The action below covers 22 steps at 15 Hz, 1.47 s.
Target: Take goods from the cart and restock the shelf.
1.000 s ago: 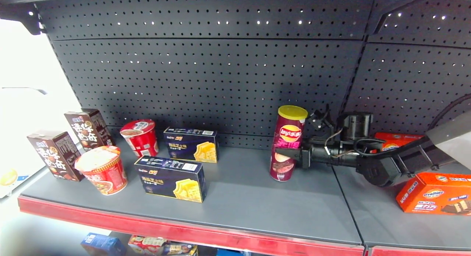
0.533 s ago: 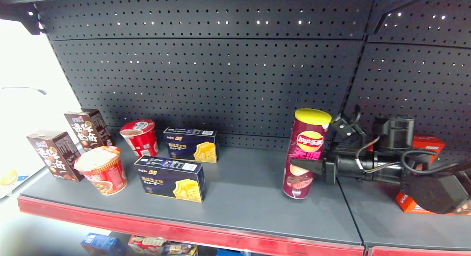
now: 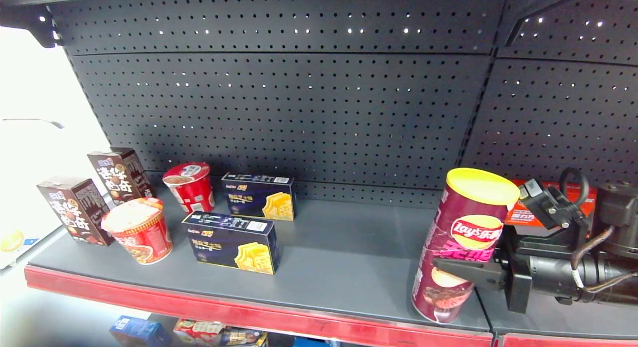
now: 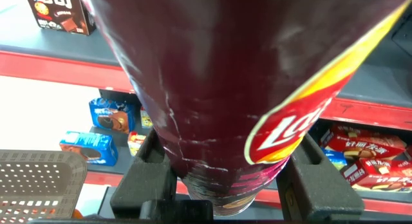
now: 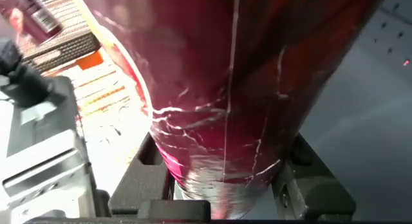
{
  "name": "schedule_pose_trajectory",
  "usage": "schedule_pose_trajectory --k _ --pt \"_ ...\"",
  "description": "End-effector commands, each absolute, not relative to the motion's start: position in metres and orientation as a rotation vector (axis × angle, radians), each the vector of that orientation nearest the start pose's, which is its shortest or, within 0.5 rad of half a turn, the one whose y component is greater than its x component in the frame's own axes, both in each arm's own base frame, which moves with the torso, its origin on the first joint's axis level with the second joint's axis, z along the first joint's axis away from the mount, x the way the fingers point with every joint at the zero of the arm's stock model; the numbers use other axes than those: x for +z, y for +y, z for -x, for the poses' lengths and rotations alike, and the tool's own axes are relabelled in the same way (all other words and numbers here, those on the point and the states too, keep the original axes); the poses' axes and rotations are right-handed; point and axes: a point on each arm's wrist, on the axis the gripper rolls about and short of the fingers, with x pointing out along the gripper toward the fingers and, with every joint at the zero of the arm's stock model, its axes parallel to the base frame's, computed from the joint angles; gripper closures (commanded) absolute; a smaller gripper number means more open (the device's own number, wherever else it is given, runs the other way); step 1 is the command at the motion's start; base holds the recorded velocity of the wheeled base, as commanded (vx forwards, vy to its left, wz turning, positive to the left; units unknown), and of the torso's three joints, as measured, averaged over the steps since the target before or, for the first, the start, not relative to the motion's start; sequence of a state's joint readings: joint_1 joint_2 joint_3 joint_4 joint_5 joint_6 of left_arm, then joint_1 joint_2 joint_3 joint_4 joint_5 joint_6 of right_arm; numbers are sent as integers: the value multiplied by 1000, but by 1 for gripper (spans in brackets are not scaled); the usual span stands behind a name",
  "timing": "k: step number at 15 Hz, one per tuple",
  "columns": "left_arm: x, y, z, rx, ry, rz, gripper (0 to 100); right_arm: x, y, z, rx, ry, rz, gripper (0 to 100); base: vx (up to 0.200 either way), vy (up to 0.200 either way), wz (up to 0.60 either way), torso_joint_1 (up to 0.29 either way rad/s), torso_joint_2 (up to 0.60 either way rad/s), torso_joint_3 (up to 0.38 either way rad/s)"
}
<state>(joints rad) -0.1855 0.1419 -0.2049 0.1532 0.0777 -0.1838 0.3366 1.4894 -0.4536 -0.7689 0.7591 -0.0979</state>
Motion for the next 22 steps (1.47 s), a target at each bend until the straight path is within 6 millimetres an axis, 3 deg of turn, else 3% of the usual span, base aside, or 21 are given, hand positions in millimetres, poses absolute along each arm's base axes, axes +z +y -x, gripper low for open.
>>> schedule_pose_trajectory --k 1,6,9,15,22 --pt "120 6 25 -99 95 172 100 159 84 -194 1101 224 29 100 0 0 0 0 0 0" --pt "121 6 25 -100 90 173 100 151 84 -208 1083 259 24 100 0 0 0 0 0 0" --pt "122 7 25 -98 89 175 100 146 90 -231 1086 246 25 100 0 0 0 0 0 0" --pt "122 7 25 -97 88 173 100 128 91 -248 1110 237 26 100 0 0 0 0 0 0" --pt "119 7 25 -88 97 173 100 124 84 -254 1090 233 44 100 0 0 0 0 0 0"
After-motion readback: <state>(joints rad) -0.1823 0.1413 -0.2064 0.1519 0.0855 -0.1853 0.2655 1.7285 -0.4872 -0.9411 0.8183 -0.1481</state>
